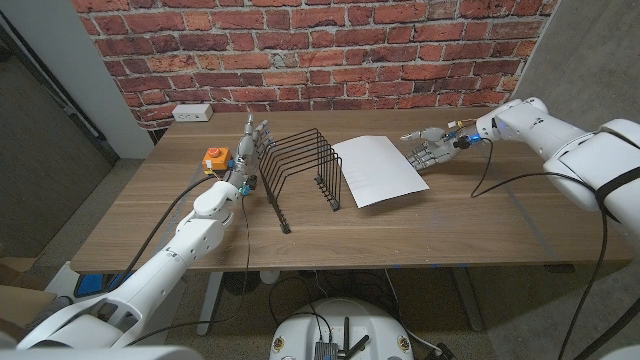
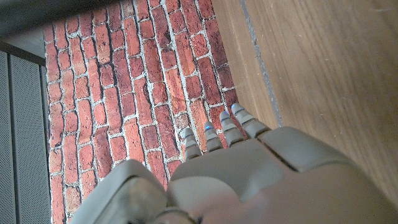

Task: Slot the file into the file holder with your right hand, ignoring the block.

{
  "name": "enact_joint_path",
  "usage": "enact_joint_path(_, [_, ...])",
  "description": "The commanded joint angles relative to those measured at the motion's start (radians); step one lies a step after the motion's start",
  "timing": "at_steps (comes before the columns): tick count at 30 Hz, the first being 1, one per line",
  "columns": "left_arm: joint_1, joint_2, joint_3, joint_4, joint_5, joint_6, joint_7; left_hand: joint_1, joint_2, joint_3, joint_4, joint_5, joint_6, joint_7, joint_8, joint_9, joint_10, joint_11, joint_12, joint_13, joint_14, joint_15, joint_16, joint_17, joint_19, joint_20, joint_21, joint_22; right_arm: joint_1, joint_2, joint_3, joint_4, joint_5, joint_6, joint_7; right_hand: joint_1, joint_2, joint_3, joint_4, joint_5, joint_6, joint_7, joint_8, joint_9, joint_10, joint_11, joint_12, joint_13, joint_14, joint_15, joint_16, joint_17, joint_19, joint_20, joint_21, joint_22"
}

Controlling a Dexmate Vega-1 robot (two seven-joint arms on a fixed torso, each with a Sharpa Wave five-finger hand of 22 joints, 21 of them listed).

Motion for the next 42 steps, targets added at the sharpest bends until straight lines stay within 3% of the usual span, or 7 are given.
enact_joint_path(1, [0.000, 0.000, 0.000, 0.001, 0.000, 0.000, 0.000, -0.007, 0.003, 0.008, 0.002, 0.006, -0.001, -0.005, 0.003, 0.005, 0.001, -0.010, 0.003, 0.005, 0.010, 0.001, 0.006, 0.002, 0.008, -0.002, 0.002, 0.005, 0.018, 0.027, -0.016, 0.026, -0.043, -0.001, -0.007, 0.024, -0.004, 0.001, -0.004, 0.010, 0.013, 0.071, 0.010, 0.003, 0.017, -0.005, 0.011, 0.006, 0.017, -0.010, 0.015, 0.008, 0.014, -0.003, 0.008, 0.005])
enact_joint_path(8, [0.000, 0.000, 0.000, 0.000, 0.000, 0.000, 0.000, -0.007, 0.002, 0.008, 0.002, 0.006, -0.002, -0.006, 0.003, 0.005, 0.001, -0.009, 0.004, 0.005, 0.010, 0.001, 0.006, 0.002, 0.008, -0.001, 0.002, 0.005, 0.014, 0.025, -0.021, -0.001, -0.050, -0.017, -0.012, 0.037, -0.008, -0.011, 0.005, 0.015, 0.033, 0.070, 0.016, 0.006, 0.042, -0.013, 0.021, 0.015, 0.040, -0.022, 0.033, 0.021, 0.034, -0.001, 0.011, 0.007])
enact_joint_path(13, [0.000, 0.000, 0.000, 0.000, 0.000, 0.000, 0.000, -0.007, 0.002, 0.009, 0.002, 0.006, -0.001, -0.005, 0.003, 0.005, 0.000, -0.006, 0.003, 0.005, 0.010, 0.001, 0.006, 0.002, 0.009, -0.001, 0.002, 0.005, 0.030, 0.042, -0.033, 0.032, -0.062, -0.011, -0.006, 0.060, -0.013, -0.019, 0.004, 0.022, 0.056, 0.069, 0.023, 0.008, 0.053, -0.036, 0.025, 0.023, 0.050, -0.053, 0.044, 0.031, 0.042, -0.020, 0.011, 0.008])
enact_joint_path(18, [0.000, 0.000, 0.000, -0.001, 0.000, 0.000, 0.000, -0.007, 0.002, 0.009, 0.002, 0.006, -0.001, -0.006, 0.003, 0.005, 0.000, -0.008, 0.003, 0.005, 0.011, 0.001, 0.006, 0.002, 0.009, 0.000, 0.002, 0.005, 0.044, 0.058, -0.047, 0.057, -0.078, -0.010, -0.007, 0.084, -0.017, -0.025, 0.003, 0.029, 0.069, 0.050, 0.028, 0.011, 0.065, -0.059, 0.030, 0.033, 0.067, -0.079, 0.058, 0.042, 0.051, -0.036, 0.012, 0.009])
enact_joint_path(24, [-0.001, 0.000, 0.000, 0.000, 0.000, 0.000, 0.000, -0.007, 0.002, 0.010, 0.002, 0.006, -0.002, -0.006, 0.003, 0.005, -0.001, -0.008, 0.003, 0.005, 0.011, 0.002, 0.006, 0.002, 0.009, 0.000, 0.003, 0.005, 0.042, 0.055, -0.054, 0.033, -0.089, -0.031, -0.015, 0.109, -0.011, -0.031, 0.013, 0.044, 0.105, 0.023, 0.044, 0.018, 0.105, -0.100, 0.048, 0.054, 0.119, -0.144, 0.081, 0.055, 0.091, -0.069, 0.024, 0.013])
enact_joint_path(34, [0.000, 0.000, 0.000, 0.000, 0.000, 0.000, 0.000, -0.008, 0.002, 0.011, 0.002, 0.006, -0.002, -0.006, 0.003, 0.005, 0.002, -0.010, 0.004, 0.005, 0.010, 0.001, 0.006, 0.002, 0.009, 0.000, 0.002, 0.005, 0.033, 0.048, -0.066, -0.013, -0.101, -0.063, -0.034, 0.123, -0.007, -0.040, 0.021, 0.060, 0.151, -0.005, 0.067, 0.028, 0.164, -0.139, 0.075, 0.083, 0.183, -0.188, 0.101, 0.066, 0.135, -0.098, 0.039, 0.017])
enact_joint_path(42, [0.000, 0.000, 0.000, 0.000, 0.000, 0.000, 0.000, -0.008, 0.001, 0.012, 0.002, 0.006, -0.002, -0.006, 0.003, 0.005, 0.000, -0.009, 0.003, 0.005, 0.010, 0.002, 0.006, 0.002, 0.008, 0.000, 0.002, 0.005, 0.051, 0.079, -0.075, 0.047, -0.109, -0.042, -0.044, 0.137, -0.003, -0.044, 0.025, 0.072, 0.187, -0.024, 0.087, 0.036, 0.206, -0.165, 0.092, 0.106, 0.226, -0.219, 0.110, 0.073, 0.165, -0.119, 0.050, 0.020])
